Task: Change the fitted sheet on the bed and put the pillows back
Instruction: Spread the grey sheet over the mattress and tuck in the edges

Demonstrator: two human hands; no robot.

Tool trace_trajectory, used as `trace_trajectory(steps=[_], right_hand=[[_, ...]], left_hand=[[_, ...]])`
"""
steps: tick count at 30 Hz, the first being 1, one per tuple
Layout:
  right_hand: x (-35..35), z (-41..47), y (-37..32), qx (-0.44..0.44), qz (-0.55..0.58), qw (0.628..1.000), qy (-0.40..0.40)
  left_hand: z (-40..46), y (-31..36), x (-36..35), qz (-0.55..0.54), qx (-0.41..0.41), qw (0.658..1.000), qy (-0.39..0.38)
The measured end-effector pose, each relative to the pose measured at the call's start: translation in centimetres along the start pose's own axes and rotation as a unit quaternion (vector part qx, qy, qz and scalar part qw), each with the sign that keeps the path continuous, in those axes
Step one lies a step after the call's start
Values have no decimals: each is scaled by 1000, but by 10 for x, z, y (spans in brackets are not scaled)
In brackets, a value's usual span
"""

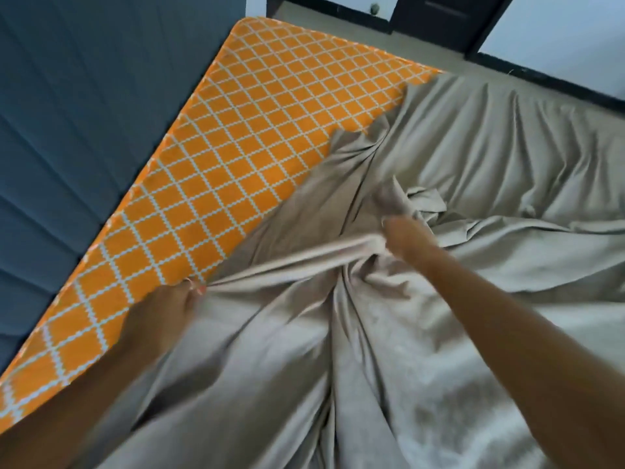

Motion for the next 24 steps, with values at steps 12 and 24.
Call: trace_trajectory(steps=[12,24], right_hand=[[243,1,-187,353,359,771,390],[-7,-84,-65,10,-67,973,-222]], left_hand=[[22,-42,35,-441,51,896,-11],[-106,-26,7,-292,-21,953,83]])
Point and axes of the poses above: each hand's wrist, its own z-axis towards the middle knuckle, its own x-axis out of the back of the hand, y = z × x, the point moved 1 cm from there along z, towards the middle knuckle, and after that the axes turned 6 degrees about -x, right-handed, at the moved point
